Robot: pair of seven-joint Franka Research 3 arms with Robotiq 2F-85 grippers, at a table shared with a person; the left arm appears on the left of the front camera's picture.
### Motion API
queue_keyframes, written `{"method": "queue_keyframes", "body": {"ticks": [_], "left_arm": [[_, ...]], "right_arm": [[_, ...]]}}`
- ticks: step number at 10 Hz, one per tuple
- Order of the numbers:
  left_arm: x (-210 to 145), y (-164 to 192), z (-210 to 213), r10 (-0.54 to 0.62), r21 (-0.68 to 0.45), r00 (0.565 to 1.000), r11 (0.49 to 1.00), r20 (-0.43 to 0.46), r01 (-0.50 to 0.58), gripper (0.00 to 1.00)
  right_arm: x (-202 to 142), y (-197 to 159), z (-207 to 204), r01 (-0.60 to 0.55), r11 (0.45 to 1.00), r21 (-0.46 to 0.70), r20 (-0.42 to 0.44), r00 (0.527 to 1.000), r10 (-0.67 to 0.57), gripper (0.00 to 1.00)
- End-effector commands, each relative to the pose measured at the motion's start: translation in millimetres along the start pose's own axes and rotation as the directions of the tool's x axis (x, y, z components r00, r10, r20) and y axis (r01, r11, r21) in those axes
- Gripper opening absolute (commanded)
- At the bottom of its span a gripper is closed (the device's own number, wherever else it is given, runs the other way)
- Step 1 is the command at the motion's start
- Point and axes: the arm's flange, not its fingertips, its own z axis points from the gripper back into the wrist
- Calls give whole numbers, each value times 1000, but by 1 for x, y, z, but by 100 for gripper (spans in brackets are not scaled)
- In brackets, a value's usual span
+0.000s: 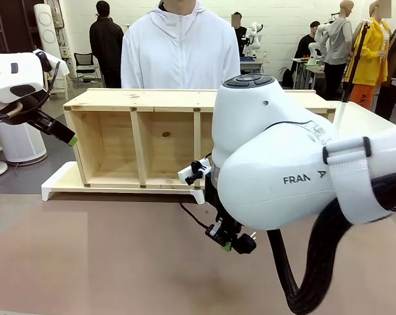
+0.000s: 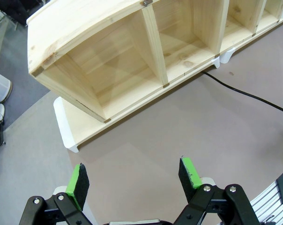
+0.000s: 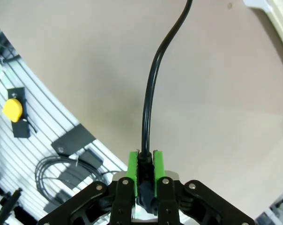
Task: Perform cable management.
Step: Pull the grasped Power Cable to the location of the Power Strip.
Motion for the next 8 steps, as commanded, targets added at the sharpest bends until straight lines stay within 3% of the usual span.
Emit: {"method": "queue_keyframes", "body": {"ticks": [1,4,8], "left_arm": [[0,0,0,-2,3,1000,1000,-2,2,100],[0,0,0,-2,3,1000,1000,-2,2,100],[0,0,0,-2,3,1000,1000,-2,2,100]], "right_arm": [[-54,-4,20,44,999,15,-39,998,-43,17],[-119,-30,54,174,985,-23,-21,984,-174,17],[-171,-70,74,331,943,-43,-8,944,-331,17]]}}
